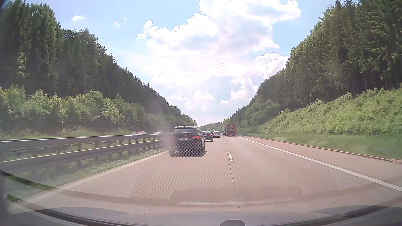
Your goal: Follow the waypoints while adhering to traffic rules and regulations
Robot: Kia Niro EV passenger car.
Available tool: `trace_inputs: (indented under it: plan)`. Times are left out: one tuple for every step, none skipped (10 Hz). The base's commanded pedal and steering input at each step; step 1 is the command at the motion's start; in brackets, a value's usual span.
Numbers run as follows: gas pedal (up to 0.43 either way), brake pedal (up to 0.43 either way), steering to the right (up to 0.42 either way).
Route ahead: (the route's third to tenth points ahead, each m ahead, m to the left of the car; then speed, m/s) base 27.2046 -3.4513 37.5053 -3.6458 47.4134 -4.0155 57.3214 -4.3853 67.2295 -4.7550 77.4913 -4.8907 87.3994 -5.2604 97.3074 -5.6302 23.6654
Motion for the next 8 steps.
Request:
trace_inputs:
  plan:
    - [0.299,0.0,-0.001]
    - [0.299,0.0,-0.001]
    - [0.299,0.0,-0.001]
    - [0.299,0.0,-0.001]
    - [0.299,0.0,-0.001]
    - [0.299,0.0,-0.001]
    - [0.299,0.0,-0.001]
    - [0.299,0.0,-0.001]
